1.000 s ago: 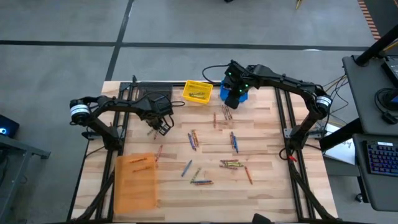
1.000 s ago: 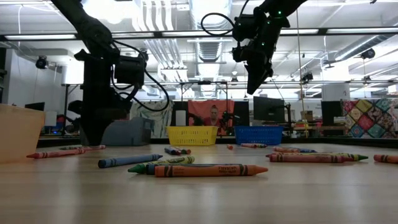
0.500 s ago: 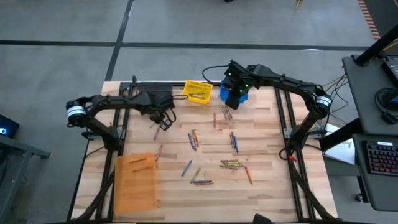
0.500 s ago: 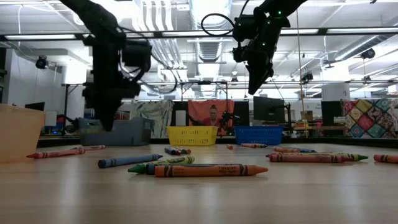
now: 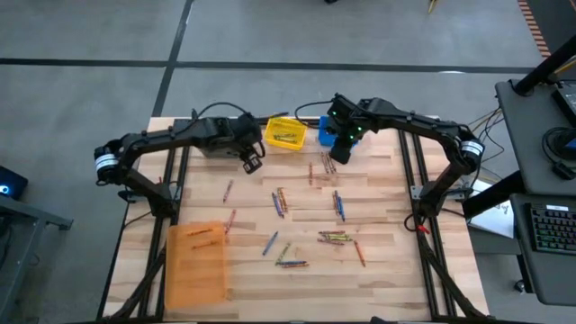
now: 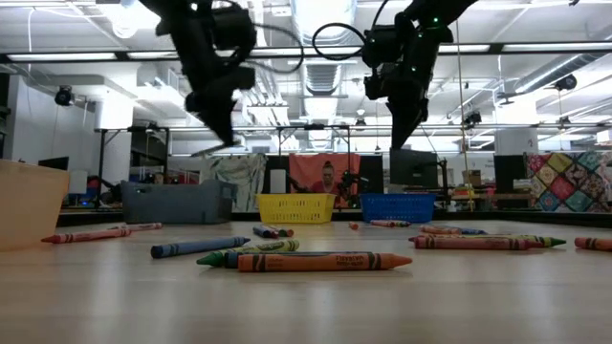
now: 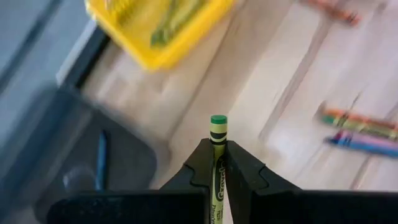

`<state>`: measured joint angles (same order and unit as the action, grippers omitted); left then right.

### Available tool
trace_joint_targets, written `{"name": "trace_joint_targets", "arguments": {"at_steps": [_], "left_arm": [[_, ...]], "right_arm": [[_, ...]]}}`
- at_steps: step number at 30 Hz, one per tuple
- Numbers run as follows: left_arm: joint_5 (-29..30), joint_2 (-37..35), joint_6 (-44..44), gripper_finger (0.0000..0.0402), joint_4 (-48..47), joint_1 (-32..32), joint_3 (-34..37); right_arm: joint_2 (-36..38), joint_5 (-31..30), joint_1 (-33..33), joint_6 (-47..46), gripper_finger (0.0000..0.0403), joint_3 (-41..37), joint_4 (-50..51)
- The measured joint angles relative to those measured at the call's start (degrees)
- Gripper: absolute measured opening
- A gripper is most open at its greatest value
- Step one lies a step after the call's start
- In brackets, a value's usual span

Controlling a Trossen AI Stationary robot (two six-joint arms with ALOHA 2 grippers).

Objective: Sort crayons
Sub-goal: Put the green crayon into the yellow bin

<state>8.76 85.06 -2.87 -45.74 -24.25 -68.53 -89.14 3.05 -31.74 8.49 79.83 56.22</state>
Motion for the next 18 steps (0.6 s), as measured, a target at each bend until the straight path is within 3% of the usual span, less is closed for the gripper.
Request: {"name": "trace_joint_targets", "arguments": {"at_steps": [10, 18], "left_arm": [[-0.94, 0.02, 9.96, 0.0000, 10.52, -0.11, -5.53], [-6.76, 0.04, 13.96, 0.0000, 21.14, -1.12, -5.57]], "right_arm": [[7.52, 0.02, 3.17, -2.83, 0.0071, -6.63, -1.75], [16.58, 0.08, 6.05, -4.22, 0.0071, -11.16, -6.63]]}}
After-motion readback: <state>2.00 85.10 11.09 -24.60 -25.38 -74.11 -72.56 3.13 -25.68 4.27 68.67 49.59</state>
